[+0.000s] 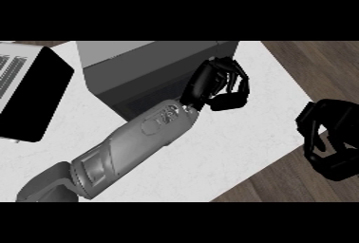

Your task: Pick up the milk, place it into the microwave and close the microwave

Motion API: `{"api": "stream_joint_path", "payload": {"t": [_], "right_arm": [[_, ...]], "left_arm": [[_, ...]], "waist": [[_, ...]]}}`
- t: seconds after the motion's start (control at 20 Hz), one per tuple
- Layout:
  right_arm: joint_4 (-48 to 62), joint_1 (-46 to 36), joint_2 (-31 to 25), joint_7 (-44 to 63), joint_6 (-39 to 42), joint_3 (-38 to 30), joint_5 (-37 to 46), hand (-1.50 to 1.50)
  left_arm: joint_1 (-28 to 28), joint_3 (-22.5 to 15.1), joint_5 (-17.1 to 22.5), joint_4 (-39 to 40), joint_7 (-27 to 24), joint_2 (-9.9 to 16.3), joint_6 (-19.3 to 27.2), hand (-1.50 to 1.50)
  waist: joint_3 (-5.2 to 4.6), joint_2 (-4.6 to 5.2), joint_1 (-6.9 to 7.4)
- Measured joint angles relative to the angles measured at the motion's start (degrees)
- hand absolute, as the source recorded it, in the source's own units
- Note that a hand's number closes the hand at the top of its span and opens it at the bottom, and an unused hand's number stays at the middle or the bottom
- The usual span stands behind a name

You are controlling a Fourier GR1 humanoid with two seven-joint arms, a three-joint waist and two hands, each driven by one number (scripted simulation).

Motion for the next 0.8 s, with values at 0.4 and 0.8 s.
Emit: {"api": "stream_joint_path", "payload": {"t": [0.4,0.8], "right_arm": [[-4.69,0.67,-0.29,1.27,0.22,1.86,-1.13,1.50],[-7.93,2.47,-1.28,3.40,1.33,4.73,-1.42,1.50]], "left_arm": [[-0.94,0.25,0.53,0.11,-0.62,-0.63,2.09,1.50],[-2.31,1.82,2.52,1.79,0.46,-2.44,4.68,1.50]], "waist": [[0.11,0.17,-1.16],[0.10,0.62,-0.73]]}}
